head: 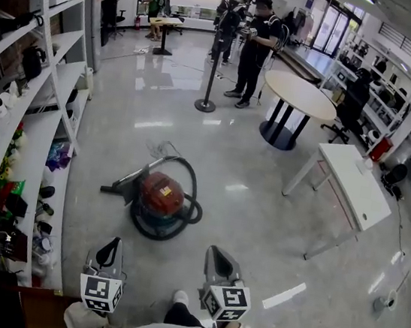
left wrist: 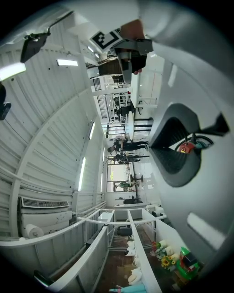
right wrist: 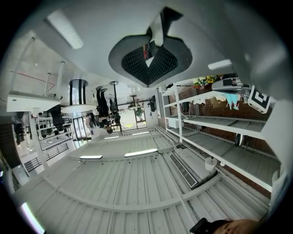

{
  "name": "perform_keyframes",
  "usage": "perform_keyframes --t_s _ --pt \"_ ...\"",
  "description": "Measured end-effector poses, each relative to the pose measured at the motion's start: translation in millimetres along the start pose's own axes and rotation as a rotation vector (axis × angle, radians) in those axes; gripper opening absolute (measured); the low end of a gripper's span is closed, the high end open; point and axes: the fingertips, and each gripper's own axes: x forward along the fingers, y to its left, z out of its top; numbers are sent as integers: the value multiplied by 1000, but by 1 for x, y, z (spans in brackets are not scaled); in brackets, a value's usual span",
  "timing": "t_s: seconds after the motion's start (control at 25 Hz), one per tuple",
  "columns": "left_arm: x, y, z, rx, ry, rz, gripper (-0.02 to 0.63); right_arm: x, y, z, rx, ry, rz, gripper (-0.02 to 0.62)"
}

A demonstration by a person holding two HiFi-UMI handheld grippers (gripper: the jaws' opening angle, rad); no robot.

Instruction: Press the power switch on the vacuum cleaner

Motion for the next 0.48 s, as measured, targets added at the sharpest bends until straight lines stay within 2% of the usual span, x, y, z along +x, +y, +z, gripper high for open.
perform_keyframes --t_s 0.48 --pt "32 -4 5 -2 24 23 0 28 -26 2 14 26 24 0"
